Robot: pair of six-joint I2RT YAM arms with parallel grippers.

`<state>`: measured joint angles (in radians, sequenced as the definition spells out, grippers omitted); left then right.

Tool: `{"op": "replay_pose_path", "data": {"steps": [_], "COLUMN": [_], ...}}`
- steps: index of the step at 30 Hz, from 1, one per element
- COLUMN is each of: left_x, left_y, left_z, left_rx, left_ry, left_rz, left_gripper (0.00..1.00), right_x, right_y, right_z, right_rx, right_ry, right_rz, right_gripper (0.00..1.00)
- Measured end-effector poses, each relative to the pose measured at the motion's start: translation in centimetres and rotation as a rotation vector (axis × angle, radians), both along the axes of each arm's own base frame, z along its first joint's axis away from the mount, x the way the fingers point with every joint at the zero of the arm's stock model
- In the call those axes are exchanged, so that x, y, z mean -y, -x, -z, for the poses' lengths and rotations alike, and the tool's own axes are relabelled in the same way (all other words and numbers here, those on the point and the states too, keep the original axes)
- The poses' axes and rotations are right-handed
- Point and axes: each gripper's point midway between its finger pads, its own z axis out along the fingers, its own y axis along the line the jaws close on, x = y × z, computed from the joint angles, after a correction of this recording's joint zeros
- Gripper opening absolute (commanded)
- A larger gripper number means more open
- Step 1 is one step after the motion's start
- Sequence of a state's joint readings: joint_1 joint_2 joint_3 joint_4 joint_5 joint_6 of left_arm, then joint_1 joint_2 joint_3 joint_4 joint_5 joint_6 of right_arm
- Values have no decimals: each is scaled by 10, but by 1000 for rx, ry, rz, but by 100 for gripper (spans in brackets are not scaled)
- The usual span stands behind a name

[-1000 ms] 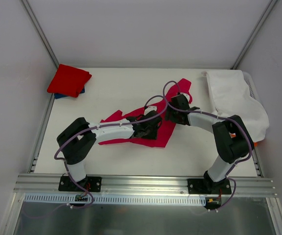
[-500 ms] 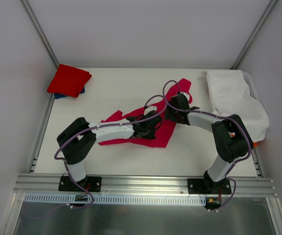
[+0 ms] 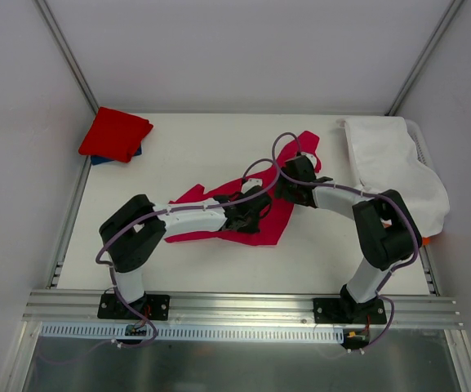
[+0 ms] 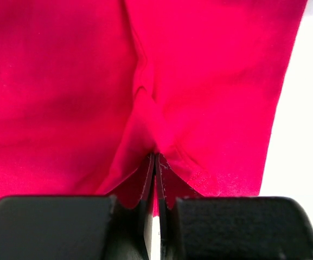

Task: Fold and stack the t-shirts
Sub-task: Flatten the tshirt out

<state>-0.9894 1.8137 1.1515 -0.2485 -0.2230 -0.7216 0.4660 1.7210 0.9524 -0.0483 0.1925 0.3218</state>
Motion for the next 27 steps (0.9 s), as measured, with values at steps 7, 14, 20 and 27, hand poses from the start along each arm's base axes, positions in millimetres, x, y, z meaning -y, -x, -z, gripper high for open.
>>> {"op": "replay_pose_path", "data": {"steps": [7, 14, 20, 27], "left_x": [-7, -28, -55, -90], "left_y": [-1, 3, 18, 44], "left_z": [-14, -121, -218, -266], "left_rx": [31, 202, 362, 431], "left_ry": [-13, 102, 227, 252], "left_rz": [9, 66, 118, 196], "left_gripper": [0, 0, 0, 0], "right_x": [-1, -2, -4, -6], "right_y": [-2, -3, -3, -2], "right_z": [0, -1, -1, -1], "right_rx": [2, 5, 4, 0], "right_ry": [-1, -4, -13, -21], "right_rz": [-1, -1, -8, -13], "right_gripper": [70, 70, 70, 70]}}
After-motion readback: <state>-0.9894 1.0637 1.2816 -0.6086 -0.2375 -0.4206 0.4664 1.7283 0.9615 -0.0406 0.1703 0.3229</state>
